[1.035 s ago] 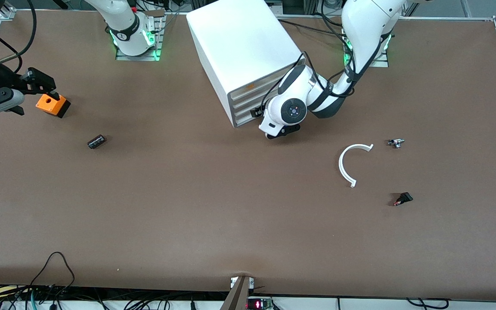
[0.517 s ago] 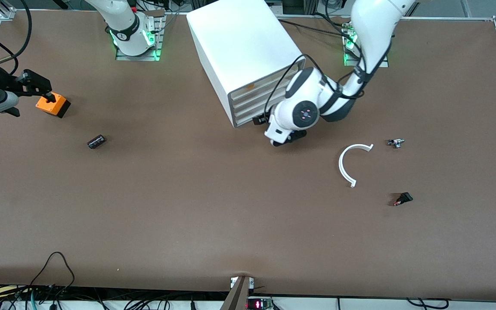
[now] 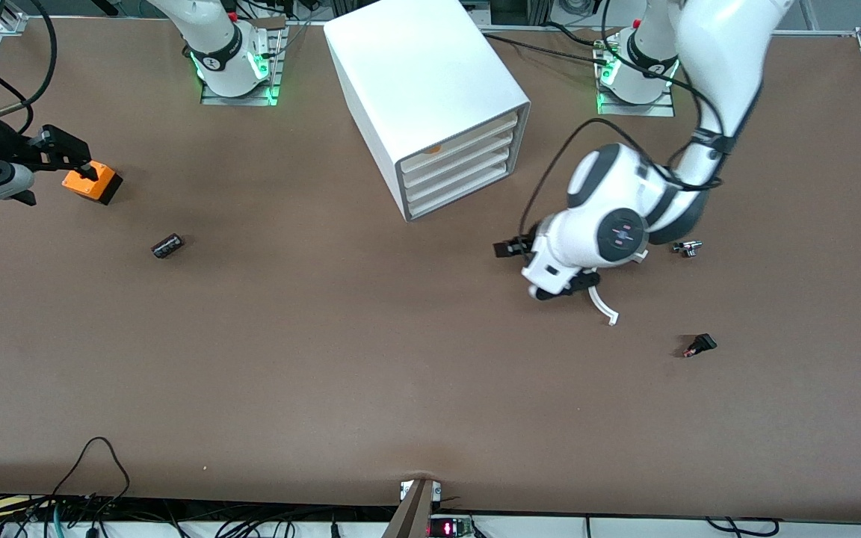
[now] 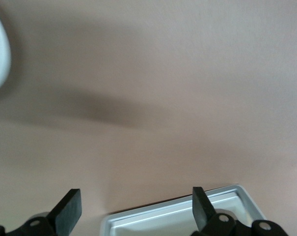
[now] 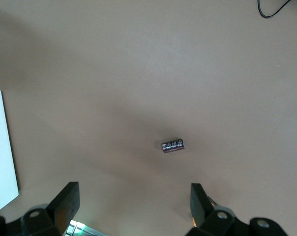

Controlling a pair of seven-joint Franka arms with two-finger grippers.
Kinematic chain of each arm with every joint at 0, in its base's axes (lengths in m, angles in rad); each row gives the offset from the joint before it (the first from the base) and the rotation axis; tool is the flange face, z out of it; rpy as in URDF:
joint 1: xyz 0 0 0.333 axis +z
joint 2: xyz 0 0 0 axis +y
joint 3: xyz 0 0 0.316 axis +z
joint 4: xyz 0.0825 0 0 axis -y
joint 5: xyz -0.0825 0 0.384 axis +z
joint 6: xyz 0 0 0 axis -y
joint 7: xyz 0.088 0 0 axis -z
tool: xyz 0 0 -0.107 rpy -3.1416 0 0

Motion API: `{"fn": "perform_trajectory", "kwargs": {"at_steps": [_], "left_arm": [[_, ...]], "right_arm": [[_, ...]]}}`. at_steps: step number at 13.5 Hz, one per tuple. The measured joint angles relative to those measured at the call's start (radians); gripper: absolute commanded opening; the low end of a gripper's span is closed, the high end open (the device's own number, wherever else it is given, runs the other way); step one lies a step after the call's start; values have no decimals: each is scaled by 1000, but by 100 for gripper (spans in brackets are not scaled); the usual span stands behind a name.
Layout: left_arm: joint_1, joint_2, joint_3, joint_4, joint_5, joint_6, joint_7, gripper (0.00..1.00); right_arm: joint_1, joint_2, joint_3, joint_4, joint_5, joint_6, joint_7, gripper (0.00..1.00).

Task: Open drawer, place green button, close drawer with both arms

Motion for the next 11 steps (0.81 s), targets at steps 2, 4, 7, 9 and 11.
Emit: {"fn": "perform_trajectory", "kwargs": {"at_steps": [2, 4, 7, 9, 11], "left_arm": [[28, -50, 50, 16, 2, -79, 102, 99], [33, -112, 130, 17, 3, -141, 225, 99], [37, -183, 241, 16, 3, -186, 356, 99], [56, -226, 275, 15, 14, -211, 396, 100], [91, -269, 278, 15, 58, -228, 434, 100]], "right_arm": [[0, 0, 0, 0, 0, 0, 0, 100], [0, 0, 0, 0, 0, 0, 0, 100], [0, 0, 0, 1, 0, 1, 0, 100], [-2, 0, 0, 1, 0, 1, 0, 100], [-3, 0, 0, 1, 0, 1, 0, 100]]}}
